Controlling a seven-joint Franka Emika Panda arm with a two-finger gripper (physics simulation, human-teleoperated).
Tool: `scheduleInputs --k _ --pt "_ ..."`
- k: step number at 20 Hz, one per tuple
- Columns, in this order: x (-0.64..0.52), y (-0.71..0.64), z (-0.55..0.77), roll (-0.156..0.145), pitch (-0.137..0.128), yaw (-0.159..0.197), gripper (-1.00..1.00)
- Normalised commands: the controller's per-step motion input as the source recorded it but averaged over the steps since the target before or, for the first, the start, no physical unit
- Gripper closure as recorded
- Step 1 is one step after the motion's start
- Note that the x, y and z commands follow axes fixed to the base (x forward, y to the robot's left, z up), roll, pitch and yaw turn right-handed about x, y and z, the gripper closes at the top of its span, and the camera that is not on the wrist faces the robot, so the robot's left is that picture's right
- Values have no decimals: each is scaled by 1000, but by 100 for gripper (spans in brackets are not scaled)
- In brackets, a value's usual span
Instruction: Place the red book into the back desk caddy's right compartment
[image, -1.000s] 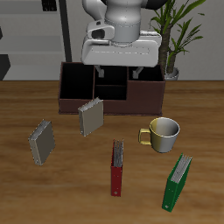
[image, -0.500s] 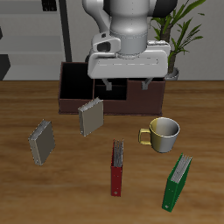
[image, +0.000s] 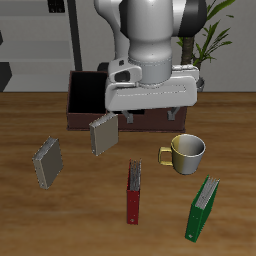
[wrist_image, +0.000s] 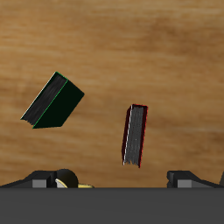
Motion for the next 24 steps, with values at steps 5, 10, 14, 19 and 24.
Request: scheduleInputs --k 5,10,14,19,24 --pt "12 -12 -103 10 -24 4 -100" --pt "70 -131 -151 -11 0 -1 -100" --pt "63 -126 -199 -13 8 15 -100" --pt "68 -125 -303 -38 6 5 -100" --pt "68 -45 -363 -18 36 -32 -100"
